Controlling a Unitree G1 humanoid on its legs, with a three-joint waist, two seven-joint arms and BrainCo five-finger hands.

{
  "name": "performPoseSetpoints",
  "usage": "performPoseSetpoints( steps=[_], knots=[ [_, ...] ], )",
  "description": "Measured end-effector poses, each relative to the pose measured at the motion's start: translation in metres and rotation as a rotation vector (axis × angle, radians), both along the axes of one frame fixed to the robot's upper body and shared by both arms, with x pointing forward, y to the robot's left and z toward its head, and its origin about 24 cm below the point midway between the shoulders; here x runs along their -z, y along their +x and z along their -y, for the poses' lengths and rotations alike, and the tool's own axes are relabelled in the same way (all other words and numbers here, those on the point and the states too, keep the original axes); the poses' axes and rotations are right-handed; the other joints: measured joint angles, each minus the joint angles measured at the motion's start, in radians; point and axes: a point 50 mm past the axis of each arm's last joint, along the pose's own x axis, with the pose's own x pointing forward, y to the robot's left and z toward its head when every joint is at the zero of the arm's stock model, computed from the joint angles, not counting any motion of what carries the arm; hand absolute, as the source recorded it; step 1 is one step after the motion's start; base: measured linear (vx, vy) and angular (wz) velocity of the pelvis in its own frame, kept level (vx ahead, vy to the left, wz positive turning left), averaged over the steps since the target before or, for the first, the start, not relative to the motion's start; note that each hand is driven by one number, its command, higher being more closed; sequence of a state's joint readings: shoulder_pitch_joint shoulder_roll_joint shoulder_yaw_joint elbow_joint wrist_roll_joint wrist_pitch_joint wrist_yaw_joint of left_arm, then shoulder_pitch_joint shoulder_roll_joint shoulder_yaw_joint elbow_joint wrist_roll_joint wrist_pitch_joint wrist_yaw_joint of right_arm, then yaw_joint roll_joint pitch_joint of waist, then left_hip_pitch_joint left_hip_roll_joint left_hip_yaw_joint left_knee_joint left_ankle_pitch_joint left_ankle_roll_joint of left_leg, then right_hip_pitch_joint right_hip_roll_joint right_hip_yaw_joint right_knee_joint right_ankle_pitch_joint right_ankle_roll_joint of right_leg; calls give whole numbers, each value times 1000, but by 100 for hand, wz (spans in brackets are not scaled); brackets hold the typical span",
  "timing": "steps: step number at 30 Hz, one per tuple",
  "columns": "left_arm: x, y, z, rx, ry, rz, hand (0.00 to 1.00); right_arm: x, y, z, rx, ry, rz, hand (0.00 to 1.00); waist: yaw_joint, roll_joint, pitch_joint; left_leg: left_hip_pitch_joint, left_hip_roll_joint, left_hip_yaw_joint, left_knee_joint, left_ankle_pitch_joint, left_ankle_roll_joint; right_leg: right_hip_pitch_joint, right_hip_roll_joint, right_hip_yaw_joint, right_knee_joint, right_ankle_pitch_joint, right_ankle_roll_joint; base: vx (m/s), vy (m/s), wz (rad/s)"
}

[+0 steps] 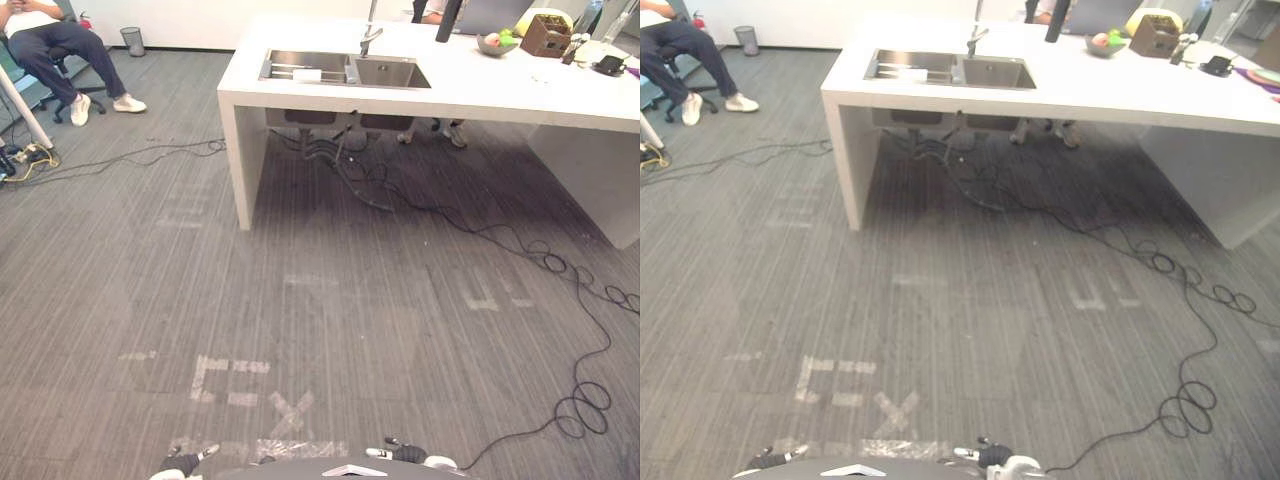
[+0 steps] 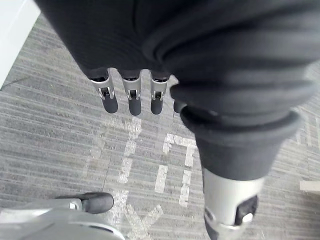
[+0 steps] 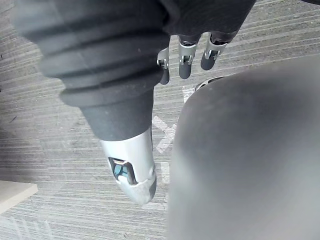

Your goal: Walk over to the sink, pick up the cup, carry it to the dishwasher, place the cup inside the dishwasher, then close the dishwasher door

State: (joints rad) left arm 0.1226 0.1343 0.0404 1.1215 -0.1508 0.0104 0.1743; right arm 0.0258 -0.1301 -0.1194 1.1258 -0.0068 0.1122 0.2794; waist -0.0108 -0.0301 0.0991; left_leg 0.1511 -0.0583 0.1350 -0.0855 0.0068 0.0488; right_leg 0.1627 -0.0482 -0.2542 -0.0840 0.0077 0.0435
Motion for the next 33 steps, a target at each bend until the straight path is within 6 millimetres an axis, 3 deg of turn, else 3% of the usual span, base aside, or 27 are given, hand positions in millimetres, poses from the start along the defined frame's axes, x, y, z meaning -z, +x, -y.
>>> performPoseSetpoints(
  steps=[10,12,13,14,15,17,19,22,24,26,29,30,31,32,33],
  knots=[
    [1,-8,0,-58,25,-35,0,0,0,0,-11,1,-2,0,2,1,0,2,-2,-2,0,0,0,-1,-3,-1,10,-4,0,-1,0,0],
    [1,-9,0,-58,23,-37,0,0,0,1,17,9,4,0,-1,5,0,2,-2,-14,1,-12,-2,-35,-17,-7,102,-56,3,-4,12,12],
    [1,-10,0,-60,24,-38,0,0,-2,2,34,13,6,0,-5,1,1,3,-8,-24,1,-22,10,-74,-39,-8,212,-112,20,3,35,20],
    [1,-10,-1,-58,26,-33,0,0,-5,3,64,21,9,0,-6,3,4,9,-18,-29,0,-31,21,-131,-70,-3,357,-168,64,11,43,16],
    [1,-10,-1,-58,27,-31,0,0,-4,3,84,26,16,0,-6,2,6,12,-21,-30,1,-34,25,-169,-85,3,444,-183,64,24,47,9],
    [0,-7,-4,-59,33,-18,0,-2,-1,3,155,53,57,0,-19,-9,21,43,-20,-46,12,-43,39,-313,-127,35,780,-183,9,77,12,18],
    [0,-8,-6,-74,32,-19,0,0,-6,1,212,78,60,0,-25,-15,23,44,-8,-57,62,-81,36,-338,-128,43,813,-224,12,127,-32,33],
    [0,-10,-5,-127,18,-18,0,0,-12,3,298,109,74,0,-29,-5,26,34,25,-81,117,-136,17,-362,-117,28,604,-234,15,223,-48,14],
    [1,-9,1,-154,1,-14,0,-2,-14,10,347,117,103,0,-32,26,43,18,82,-85,180,-203,-13,-422,-79,71,446,-152,32,328,-129,-1],
    [1,-7,4,-170,-6,-8,0,-3,-19,13,351,106,109,0,-37,42,58,21,118,-105,245,-270,-37,-448,-65,116,389,-92,43,388,-229,17],
    [1,-9,2,-234,-6,-6,0,-1,-32,9,373,119,80,0,-42,36,59,68,138,-135,317,-379,-72,-440,-91,136,419,-72,42,482,-332,41],
    [1,-11,6,-269,-3,14,0,1,-44,10,382,120,46,0,-44,37,42,118,163,-138,315,-413,-88,-429,-79,136,471,-36,52,616,-372,37],
    [2,-15,11,-289,-10,11,0,0,-44,15,380,112,48,0,-43,57,36,125,183,-142,341,-413,-93,-433,-61,126,505,-72,41,764,-433,15],
    [2,-14,13,-320,-12,23,0,-2,-45,22,372,96,39,0,-40,86,18,71,218,-138,461,-384,-98,-434,-33,115,533,-106,15,623,-359,-7],
    [2,-11,16,-342,-13,33,0,-2,-46,26,366,90,24,0,-40,98,11,-15,242,-149,646,-324,-111,-411,-10,99,525,-139,-6,628,-372,-11]
  ],
)
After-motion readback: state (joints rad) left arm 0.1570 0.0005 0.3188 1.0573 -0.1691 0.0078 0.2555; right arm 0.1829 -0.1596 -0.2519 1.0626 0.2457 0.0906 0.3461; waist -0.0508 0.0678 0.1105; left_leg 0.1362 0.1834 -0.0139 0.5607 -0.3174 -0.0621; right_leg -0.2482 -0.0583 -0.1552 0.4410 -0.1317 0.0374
